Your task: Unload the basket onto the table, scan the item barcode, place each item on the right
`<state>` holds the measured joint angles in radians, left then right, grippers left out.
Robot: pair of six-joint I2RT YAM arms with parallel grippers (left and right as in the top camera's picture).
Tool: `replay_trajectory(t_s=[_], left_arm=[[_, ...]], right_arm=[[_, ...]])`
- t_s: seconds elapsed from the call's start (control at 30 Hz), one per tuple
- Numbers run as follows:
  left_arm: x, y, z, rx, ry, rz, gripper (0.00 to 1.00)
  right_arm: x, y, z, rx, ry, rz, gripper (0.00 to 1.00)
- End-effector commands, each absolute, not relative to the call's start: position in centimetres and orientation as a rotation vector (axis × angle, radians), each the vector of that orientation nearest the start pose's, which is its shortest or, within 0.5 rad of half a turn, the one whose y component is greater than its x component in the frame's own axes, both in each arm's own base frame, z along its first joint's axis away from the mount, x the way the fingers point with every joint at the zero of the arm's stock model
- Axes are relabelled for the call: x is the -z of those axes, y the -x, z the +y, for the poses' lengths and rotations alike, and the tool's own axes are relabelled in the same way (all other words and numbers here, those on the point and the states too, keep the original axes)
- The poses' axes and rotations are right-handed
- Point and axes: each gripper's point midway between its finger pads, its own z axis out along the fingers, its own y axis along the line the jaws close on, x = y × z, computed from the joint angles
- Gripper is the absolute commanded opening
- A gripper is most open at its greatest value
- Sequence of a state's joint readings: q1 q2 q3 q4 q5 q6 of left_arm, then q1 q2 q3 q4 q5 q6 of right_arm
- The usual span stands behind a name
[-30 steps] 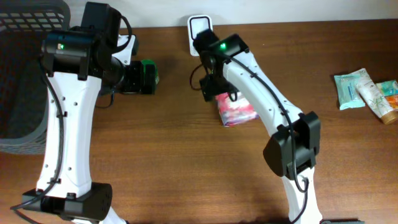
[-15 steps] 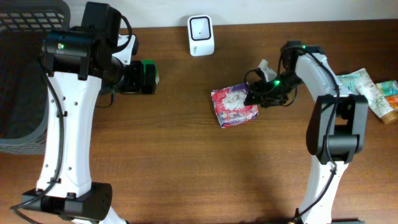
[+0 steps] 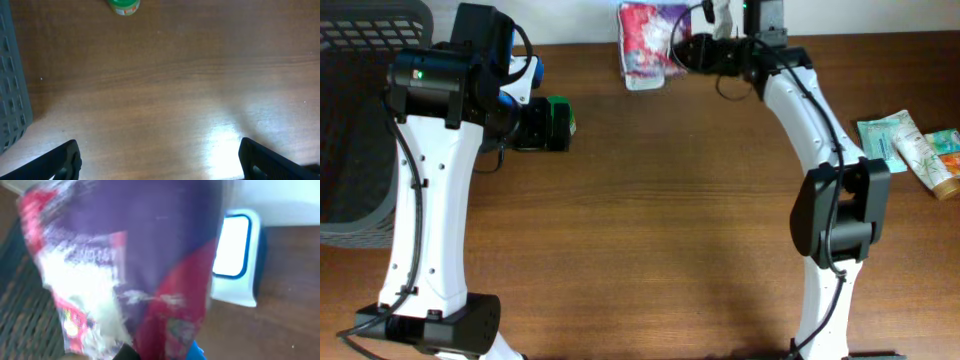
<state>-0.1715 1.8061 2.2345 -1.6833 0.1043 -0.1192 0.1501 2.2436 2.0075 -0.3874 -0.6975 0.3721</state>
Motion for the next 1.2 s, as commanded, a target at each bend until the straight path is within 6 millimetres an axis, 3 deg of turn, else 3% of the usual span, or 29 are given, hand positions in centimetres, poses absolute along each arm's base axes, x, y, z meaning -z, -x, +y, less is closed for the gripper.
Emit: replay_trajectory(t_s=[0.0, 0.07, 0.1, 0.17, 0.37, 0.43, 0.47, 0.5, 0.53, 0.57, 0.6, 0.63, 0.67, 0.7, 0.73, 0.77, 0.8, 0.87, 0.97, 1.0, 1.07, 1.13, 1.17], left_arm=[[-29.9, -34.4, -7.9, 0.216, -0.125, 2.819, 0.99], [-29.9, -34.4, -7.9, 0.216, -0.125, 2.819, 0.99], [-29.9, -34.4, -7.9, 0.216, -0.125, 2.819, 0.99], [-29.9, -34.4, -7.9, 0.216, -0.125, 2.819, 0.99], [-29.9, -34.4, -7.9, 0.216, -0.125, 2.819, 0.99], [-29.9, -34.4, -7.9, 0.216, -0.125, 2.819, 0.99], [-29.9, -34.4, -7.9, 0.216, -0.125, 2.819, 0.99], [-29.9, -34.4, -7.9, 0.216, -0.125, 2.819, 0.99], [-29.9, -34.4, -7.9, 0.216, -0.125, 2.819, 0.99], [-29.9, -34.4, -7.9, 0.216, -0.125, 2.819, 0.99], [-29.9, -34.4, -7.9, 0.216, -0.125, 2.819, 0.99], [-29.9, -34.4, -7.9, 0.216, -0.125, 2.819, 0.99], [-29.9, -34.4, -7.9, 0.216, -0.125, 2.819, 0.99], [-29.9, -34.4, -7.9, 0.216, -0.125, 2.819, 0.99], [-29.9, -34.4, -7.9, 0.216, -0.125, 2.819, 0.99], [-29.9, -34.4, -7.9, 0.216, -0.125, 2.819, 0.99], [-29.9, -34.4, -7.9, 0.216, -0.125, 2.819, 0.99], [-29.9, -34.4, -7.9, 0.216, -0.125, 2.819, 0.99], [-29.9, -34.4, -7.9, 0.216, -0.125, 2.819, 0.99], [-29.9, -34.4, -7.9, 0.216, -0.125, 2.819, 0.99], [-29.9, -34.4, -7.9, 0.216, -0.125, 2.819, 0.99], [-29.9, -34.4, -7.9, 0.216, -0.125, 2.819, 0.99], [-29.9, -34.4, -7.9, 0.216, -0.125, 2.819, 0.99]], right_arm=[[-20.5, -60.4, 21.1, -0.898, -0.048, 2.176, 0.04], [-19.0, -61.6, 23.3, -0.919, -0.107, 2.139, 0.04], [-17.3, -62.3, 24.1, -0.924, -0.127, 2.132, 0.04], [-15.5, -62.6, 24.5, -0.952, -0.176, 2.153, 0.04], [-13.2, -60.3, 26.7, -1.050, -0.163, 2.272, 0.04], [-14.1, -60.1, 26.7, -1.104, -0.135, 2.264, 0.04], [-16.7, -59.6, 27.1, -1.140, 0.024, 2.207, 0.04], [-18.4, -59.5, 27.0, -1.126, 0.061, 2.181, 0.04], [-22.0, -59.5, 25.7, -1.078, 0.073, 2.139, 0.04], [-23.0, -59.5, 24.5, -1.039, 0.042, 2.143, 0.04], [-23.3, -59.8, 19.6, -0.883, -0.121, 2.201, 0.04], [-22.3, -59.7, 15.7, -0.808, -0.289, 2.263, 0.04], [-21.2, -59.4, 12.9, -0.789, -0.417, 2.307, 0.04], [-18.7, -58.0, 6.6, -0.731, -0.643, 2.395, 0.04], [-17.6, -57.0, 3.0, -0.692, -0.755, 2.430, 0.04], [-16.4, -55.4, -1.3, -0.633, -0.898, 2.462, 0.04], [-15.0, -52.5, -8.2, -0.552, -1.123, 2.472, 0.04], [-14.0, -48.1, -16.9, -0.498, -1.406, 2.408, 0.04], [-13.2, -44.7, -23.6, -0.458, -1.586, 2.296, 0.04], [-12.6, -43.2, -26.8, -0.406, -1.658, 2.243, 0.04], [-11.9, -42.9, -28.8, -0.379, -1.667, 2.210, 0.05], [-11.6, -43.3, -28.5, -0.365, -1.575, 2.268, 0.51], [-12.0, -43.7, -27.5, -0.392, -1.511, 2.302, 0.59]])
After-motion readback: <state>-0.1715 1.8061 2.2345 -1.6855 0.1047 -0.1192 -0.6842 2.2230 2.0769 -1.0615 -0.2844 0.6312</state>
